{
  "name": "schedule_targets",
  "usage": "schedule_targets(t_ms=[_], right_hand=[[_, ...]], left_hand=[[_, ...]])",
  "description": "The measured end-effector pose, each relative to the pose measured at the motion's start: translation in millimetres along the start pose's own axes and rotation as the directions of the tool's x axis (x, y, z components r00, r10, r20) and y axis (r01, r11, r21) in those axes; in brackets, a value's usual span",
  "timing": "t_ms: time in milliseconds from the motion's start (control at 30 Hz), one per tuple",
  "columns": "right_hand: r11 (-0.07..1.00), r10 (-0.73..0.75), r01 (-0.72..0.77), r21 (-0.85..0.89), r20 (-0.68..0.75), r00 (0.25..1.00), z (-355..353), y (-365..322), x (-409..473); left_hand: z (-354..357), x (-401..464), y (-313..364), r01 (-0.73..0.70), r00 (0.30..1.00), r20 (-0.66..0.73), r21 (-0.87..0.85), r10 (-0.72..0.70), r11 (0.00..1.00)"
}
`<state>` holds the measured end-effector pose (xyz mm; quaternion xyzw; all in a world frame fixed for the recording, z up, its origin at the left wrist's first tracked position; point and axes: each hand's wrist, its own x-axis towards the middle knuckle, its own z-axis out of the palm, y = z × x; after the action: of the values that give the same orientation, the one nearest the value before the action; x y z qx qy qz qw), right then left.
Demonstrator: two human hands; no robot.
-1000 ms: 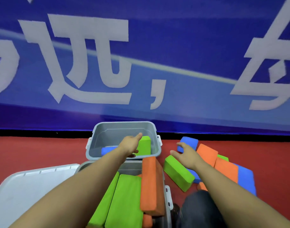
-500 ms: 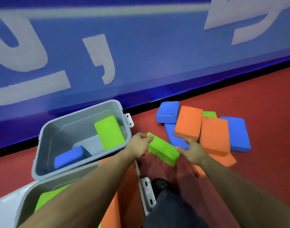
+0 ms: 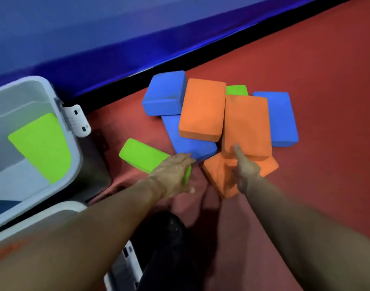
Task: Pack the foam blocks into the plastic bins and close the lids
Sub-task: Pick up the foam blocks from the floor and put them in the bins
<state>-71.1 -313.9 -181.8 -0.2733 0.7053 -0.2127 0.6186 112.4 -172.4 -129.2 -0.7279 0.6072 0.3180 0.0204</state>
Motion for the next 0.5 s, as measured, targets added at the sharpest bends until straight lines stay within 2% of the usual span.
schedule_targets(t_ms=[100,167,233,300,367,433,500], right_hand=[[0.987,0.070,-0.075,0.143,0.044,0.997,14.6,2.4,12.4],[0.980,0.051,-0.053,0.193,0.018,0.999,19.8,-0.1,19.1],[0.971,0.056,-0.058,0.231,0.014,0.998,26.7,-5.8,24.8],[0.959,0.053,-0.067,0.274,0.056,0.997,32.7,-10.4,26.5],[0.940,0.044,-0.064,0.336,0.068,0.997,38.6,-15.5,20.6],[0.920,0.045,-0.038,0.391,-0.009,0.999,41.0,-21.3,5.9],[0.936,0.051,-0.001,0.351,-0.133,0.990,39.8,-22.3,-11.0]], left_hand=[[18.3,14.2,-14.3,0.012,0.999,-0.034,0.117,-0.008,0.993],[26.1,15.3,-20.7,-0.008,0.994,-0.105,0.275,0.038,0.961],[26.7,15.4,-24.0,-0.011,0.986,-0.153,0.347,0.068,0.938],[20.1,12.0,-23.9,-0.002,0.979,-0.191,0.305,0.063,0.952],[8.9,3.6,-23.3,0.027,0.972,-0.236,0.179,0.016,0.983],[-7.2,-9.3,-21.2,0.070,0.960,-0.273,0.030,-0.059,0.997],[-27.4,-26.7,-15.7,0.105,0.942,-0.309,-0.096,-0.131,0.990]])
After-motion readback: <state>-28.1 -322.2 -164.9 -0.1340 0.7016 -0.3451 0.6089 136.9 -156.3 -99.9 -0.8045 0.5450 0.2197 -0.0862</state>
